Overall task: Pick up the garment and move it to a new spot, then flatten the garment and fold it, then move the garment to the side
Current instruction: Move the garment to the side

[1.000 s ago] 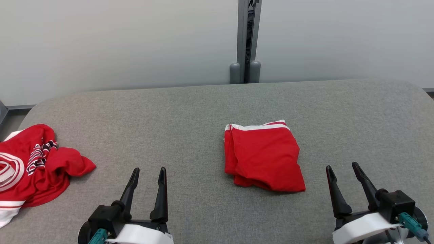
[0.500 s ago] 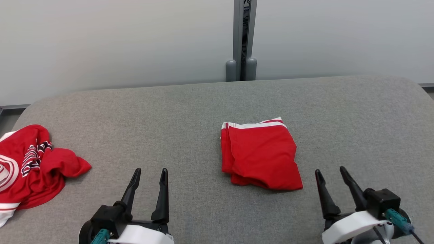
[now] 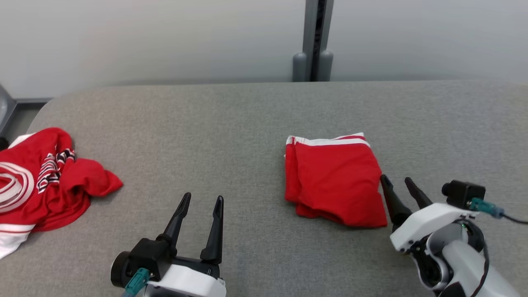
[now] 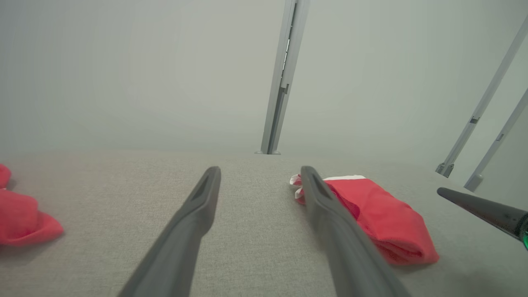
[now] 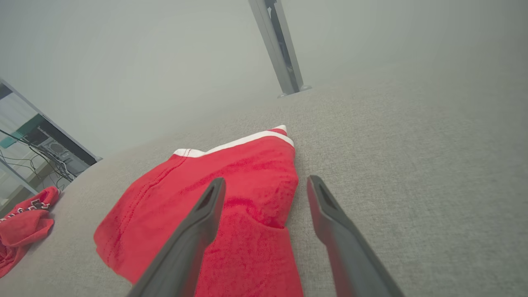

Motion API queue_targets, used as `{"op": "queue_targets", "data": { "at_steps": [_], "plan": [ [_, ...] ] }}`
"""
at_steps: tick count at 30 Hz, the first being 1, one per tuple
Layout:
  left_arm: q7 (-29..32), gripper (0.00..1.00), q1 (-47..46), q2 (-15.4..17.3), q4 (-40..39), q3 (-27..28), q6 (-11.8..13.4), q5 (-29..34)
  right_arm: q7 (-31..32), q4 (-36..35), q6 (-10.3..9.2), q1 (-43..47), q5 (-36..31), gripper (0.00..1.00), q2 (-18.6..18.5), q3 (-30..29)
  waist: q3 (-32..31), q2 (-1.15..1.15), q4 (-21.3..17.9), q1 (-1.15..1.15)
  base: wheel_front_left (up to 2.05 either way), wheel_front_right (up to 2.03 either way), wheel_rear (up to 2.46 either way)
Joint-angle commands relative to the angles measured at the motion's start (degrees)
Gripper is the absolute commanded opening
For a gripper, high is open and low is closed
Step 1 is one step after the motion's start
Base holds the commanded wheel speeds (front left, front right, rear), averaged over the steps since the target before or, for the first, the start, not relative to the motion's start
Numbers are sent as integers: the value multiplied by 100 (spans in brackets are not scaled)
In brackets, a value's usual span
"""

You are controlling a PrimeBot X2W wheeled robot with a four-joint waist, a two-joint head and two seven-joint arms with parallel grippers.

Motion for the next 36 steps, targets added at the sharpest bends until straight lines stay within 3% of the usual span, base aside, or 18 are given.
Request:
{"op": "queue_targets", "data": {
  "at_steps": [1, 8, 18, 19, 21, 22, 23, 36],
  "plan": [
    [-23, 100, -105, 23, -18, 0, -14, 30, 48, 62, 1, -117, 160, 100, -73, 29, 152, 0, 141, 0, 0, 0, 0],
    [-23, 100, -374, 20, -77, -144, -4, 51, 428, 501, 1, -778, 941, 100, -457, 462, 616, 0, 404, 0, 0, 0, 0],
    [-23, 100, -618, 20, -47, -232, 43, 92, 918, 564, 1, -1067, 2012, 100, -491, 1023, 953, 0, 488, 0, 0, 0, 0],
    [-23, 100, -619, 20, -46, -234, 52, 93, 850, 519, 1, -1076, 2035, 89, -526, 1102, 961, 0, 480, 0, 0, 0, 0],
    [-23, 100, -637, 20, -34, -239, 62, 95, 695, 519, 1, -1116, 2065, 31, -579, 1247, 962, 0, 456, 0, 0, 0, 0],
    [-23, 100, -652, 21, -37, -236, 70, 100, 598, 524, 1, -1144, 2045, 7, -588, 1335, 960, 0, 439, 0, 0, 0, 0],
    [-23, 100, -663, 21, -38, -230, 77, 102, 513, 522, 1, -1172, 2035, 0, -593, 1417, 956, 0, 419, 0, 0, 0, 0],
    [-23, 100, -752, 21, -250, -172, -36, 265, -255, 659, 1, -1806, 1855, 0, -821, 2060, 1138, 0, 98, 0, 0, 0, 0]
  ]
}}
